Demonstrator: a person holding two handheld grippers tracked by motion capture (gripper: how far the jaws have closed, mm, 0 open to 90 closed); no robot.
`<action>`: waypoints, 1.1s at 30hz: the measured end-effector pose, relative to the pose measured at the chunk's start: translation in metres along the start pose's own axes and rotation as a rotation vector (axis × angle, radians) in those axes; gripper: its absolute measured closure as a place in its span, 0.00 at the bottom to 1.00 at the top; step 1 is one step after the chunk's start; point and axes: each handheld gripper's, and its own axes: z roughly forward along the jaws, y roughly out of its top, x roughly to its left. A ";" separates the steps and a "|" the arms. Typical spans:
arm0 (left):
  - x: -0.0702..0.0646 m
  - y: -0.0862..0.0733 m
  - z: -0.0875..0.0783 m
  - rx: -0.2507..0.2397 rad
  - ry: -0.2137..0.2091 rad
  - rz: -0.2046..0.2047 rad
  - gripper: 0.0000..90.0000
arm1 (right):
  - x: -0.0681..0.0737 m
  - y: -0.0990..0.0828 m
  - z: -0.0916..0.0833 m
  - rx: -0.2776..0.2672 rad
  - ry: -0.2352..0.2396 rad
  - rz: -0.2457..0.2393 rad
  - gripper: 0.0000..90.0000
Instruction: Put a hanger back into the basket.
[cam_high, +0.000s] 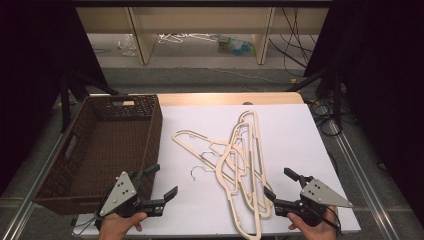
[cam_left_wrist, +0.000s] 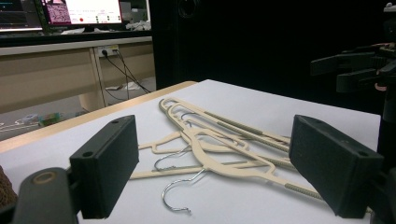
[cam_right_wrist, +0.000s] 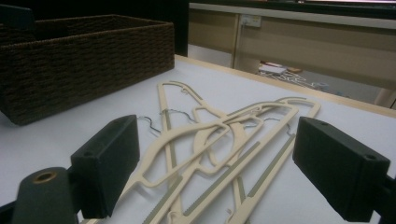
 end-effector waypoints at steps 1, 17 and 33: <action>0.000 0.000 0.000 0.000 0.001 0.002 0.18 | 0.001 0.000 0.000 0.010 0.002 0.012 0.18; -0.001 0.000 0.001 0.003 -0.003 0.014 0.18 | 0.001 0.000 0.004 0.049 0.001 -0.009 0.18; -0.002 -0.001 0.003 0.012 -0.011 0.020 0.18 | 0.001 0.003 0.021 0.262 0.011 -0.012 0.25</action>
